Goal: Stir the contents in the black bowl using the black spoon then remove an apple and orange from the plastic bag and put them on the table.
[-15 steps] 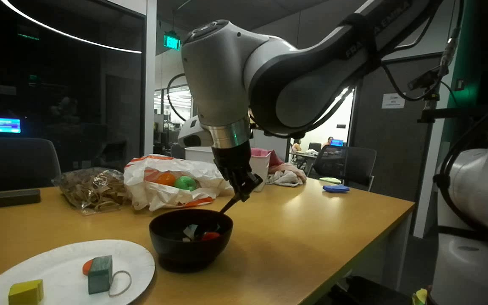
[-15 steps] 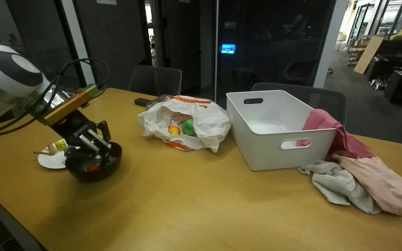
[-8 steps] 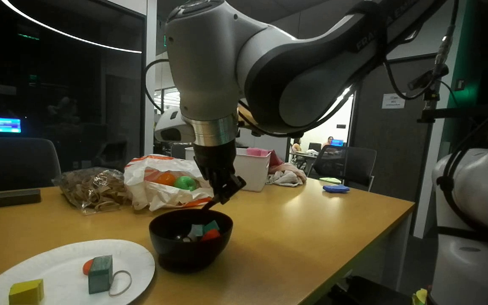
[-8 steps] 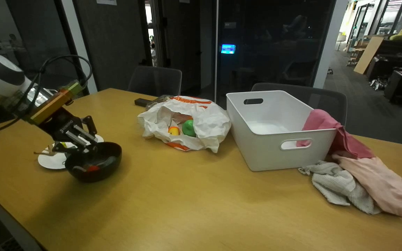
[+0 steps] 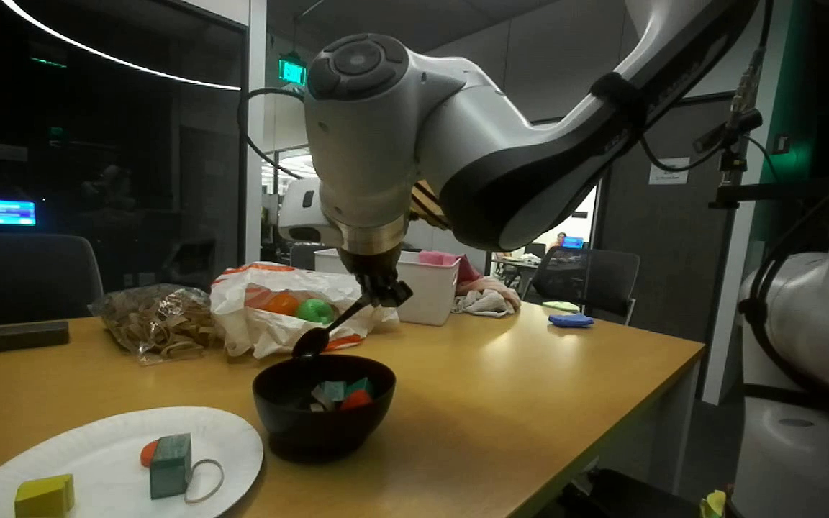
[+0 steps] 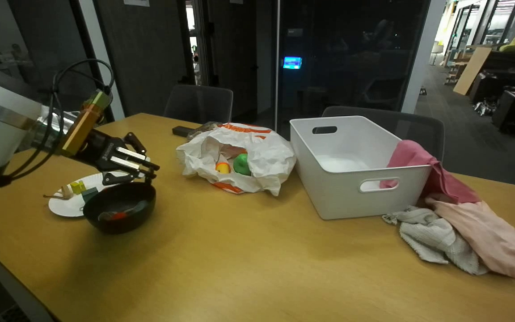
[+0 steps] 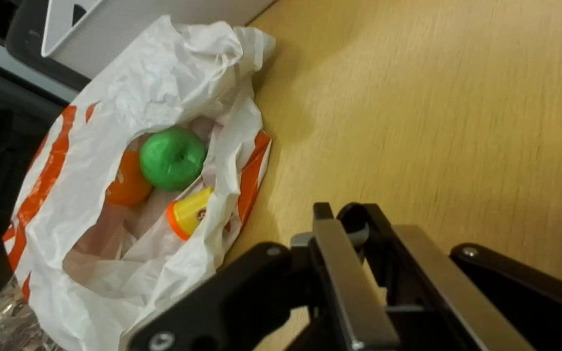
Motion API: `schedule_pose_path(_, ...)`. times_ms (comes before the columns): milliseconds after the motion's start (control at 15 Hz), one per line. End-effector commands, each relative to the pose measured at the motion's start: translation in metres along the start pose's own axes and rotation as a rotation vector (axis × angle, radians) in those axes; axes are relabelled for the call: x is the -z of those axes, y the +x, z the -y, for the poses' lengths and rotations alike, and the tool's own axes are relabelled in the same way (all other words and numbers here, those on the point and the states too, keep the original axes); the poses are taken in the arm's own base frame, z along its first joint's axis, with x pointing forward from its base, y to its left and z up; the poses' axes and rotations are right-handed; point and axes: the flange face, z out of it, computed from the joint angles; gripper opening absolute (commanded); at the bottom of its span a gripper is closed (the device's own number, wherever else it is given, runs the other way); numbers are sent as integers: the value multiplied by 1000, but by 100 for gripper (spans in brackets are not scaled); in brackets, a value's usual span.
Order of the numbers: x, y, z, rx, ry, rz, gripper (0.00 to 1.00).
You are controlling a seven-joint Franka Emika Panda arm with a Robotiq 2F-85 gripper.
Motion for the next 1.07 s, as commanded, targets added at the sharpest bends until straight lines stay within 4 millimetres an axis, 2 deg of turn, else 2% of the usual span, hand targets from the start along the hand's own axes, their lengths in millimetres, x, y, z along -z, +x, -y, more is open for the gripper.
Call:
schedule_pose_path(0, -6, -15, 4, 16, 54, 130, 14)
schedule_pose_path(267, -4, -28, 13, 60, 268, 234, 14)
schedule_pose_path(533, 6, -25, 16, 146, 420, 143, 13)
schedule_pose_path(800, 19, -13, 9, 145, 430, -37, 13)
schedule_pose_path(1000, 15, -4, 5, 78, 387, -100, 13)
